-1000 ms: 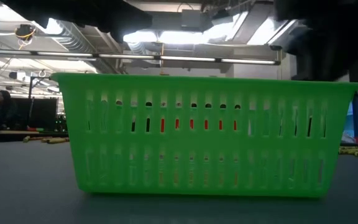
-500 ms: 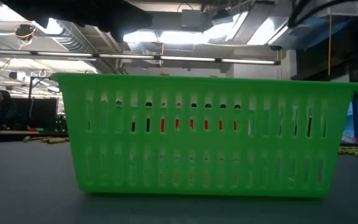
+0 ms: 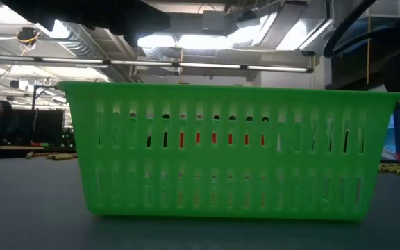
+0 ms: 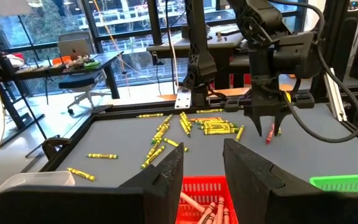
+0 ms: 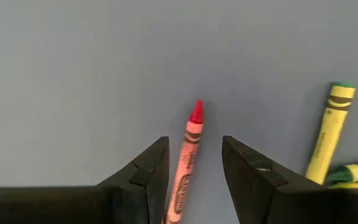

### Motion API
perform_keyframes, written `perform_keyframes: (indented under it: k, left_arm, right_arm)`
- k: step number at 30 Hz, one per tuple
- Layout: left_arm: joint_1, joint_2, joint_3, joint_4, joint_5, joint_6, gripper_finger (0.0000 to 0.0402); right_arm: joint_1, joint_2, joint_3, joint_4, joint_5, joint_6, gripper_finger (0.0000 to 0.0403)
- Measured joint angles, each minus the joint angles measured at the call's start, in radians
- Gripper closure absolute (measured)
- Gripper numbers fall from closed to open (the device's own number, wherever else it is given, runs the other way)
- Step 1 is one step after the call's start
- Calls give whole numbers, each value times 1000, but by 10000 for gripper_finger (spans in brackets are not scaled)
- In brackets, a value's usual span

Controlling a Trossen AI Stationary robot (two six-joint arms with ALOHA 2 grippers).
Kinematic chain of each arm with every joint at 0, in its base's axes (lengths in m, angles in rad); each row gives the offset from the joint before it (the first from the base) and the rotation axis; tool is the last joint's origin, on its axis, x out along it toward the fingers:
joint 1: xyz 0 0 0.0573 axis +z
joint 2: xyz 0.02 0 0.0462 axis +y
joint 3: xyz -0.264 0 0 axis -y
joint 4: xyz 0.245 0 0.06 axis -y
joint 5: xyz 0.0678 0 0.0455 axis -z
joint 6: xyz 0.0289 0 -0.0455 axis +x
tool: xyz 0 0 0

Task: Sort crayons
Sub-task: Put the red crayon into the red bin

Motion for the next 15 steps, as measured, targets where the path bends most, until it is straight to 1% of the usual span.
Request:
perform_keyframes:
  k: [10,12,15]
  left_arm:
    - [0,0,-1,0,0,0,302]
    - [0,0,-1,0,0,0,302]
    - [0,0,-1,0,0,0,302]
  right_arm:
    - [0,-2,-64,82,23,-1,263]
    - [0,-3,-67,79,30,-4,276]
    - [0,-2,-68,74,34,-28,312]
